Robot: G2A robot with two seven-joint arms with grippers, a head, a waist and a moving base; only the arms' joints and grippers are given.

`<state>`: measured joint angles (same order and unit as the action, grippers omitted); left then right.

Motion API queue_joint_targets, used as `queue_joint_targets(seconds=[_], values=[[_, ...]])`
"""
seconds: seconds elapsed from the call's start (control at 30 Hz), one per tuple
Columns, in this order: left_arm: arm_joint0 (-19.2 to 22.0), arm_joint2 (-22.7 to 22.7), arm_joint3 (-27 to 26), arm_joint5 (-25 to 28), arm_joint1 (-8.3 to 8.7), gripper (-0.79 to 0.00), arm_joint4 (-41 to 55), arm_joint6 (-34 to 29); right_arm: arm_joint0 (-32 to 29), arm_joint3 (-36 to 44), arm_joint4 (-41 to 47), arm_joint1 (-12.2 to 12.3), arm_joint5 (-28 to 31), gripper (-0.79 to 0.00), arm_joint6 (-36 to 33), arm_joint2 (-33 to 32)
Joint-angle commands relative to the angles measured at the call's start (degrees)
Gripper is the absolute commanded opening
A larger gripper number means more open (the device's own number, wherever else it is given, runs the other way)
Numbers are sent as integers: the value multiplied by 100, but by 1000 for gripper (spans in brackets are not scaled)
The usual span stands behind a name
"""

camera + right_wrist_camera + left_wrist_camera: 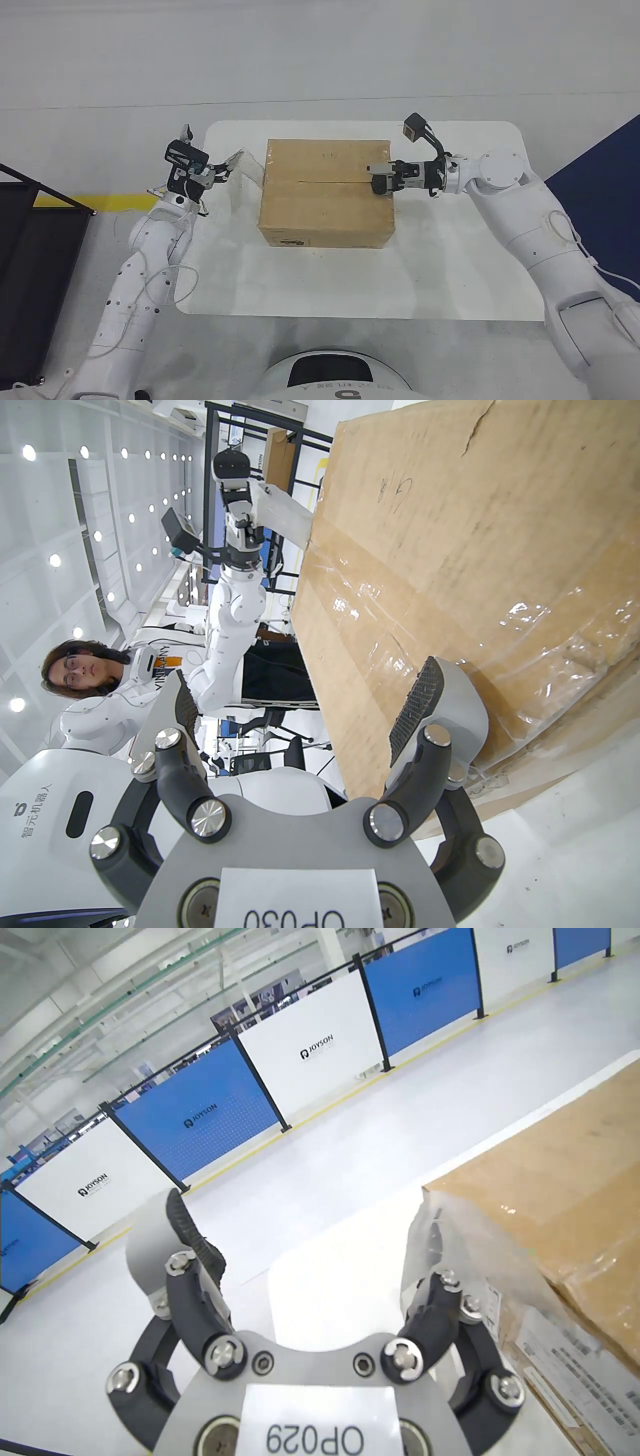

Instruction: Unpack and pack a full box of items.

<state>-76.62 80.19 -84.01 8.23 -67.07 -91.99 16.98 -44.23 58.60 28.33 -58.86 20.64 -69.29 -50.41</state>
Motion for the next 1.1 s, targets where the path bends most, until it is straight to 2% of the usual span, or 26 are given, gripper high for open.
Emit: queue_joint_targets(seconds=[0.0, 0.3, 0.37, 0.43, 0.6, 0.7, 0.87, 1.07], values=[[3, -3, -279, 10, 6, 0, -118, -68, 0, 0, 0, 0, 0, 0, 0, 0], [147, -197, -1752, 450, 8, 0, -396, -691, 0, 0, 0, 0, 0, 0, 0, 0], [197, -278, -2075, 747, -19, 0, 205, -886, 0, 0, 0, 0, 0, 0, 0, 0], [257, -300, -2447, 1190, -55, 0, 1458, -1151, 0, 0, 0, 0, 0, 0, 0, 0], [393, -262, -3054, 1366, -79, 0, 2718, -1962, 0, 0, 0, 0, 0, 0, 0, 0], [386, -252, -3128, 1242, -91, 0, 3108, -2192, 0, 0, 0, 0, 0, 0, 0, 0], [325, -143, -2886, 941, -117, 0, 3898, -2352, 0, 0, 0, 0, 0, 0, 0, 0], [150, 323, -2448, 1301, -96, 0, 5269, -2425, 0, 0, 0, 0, 0, 0, 0, 0]])
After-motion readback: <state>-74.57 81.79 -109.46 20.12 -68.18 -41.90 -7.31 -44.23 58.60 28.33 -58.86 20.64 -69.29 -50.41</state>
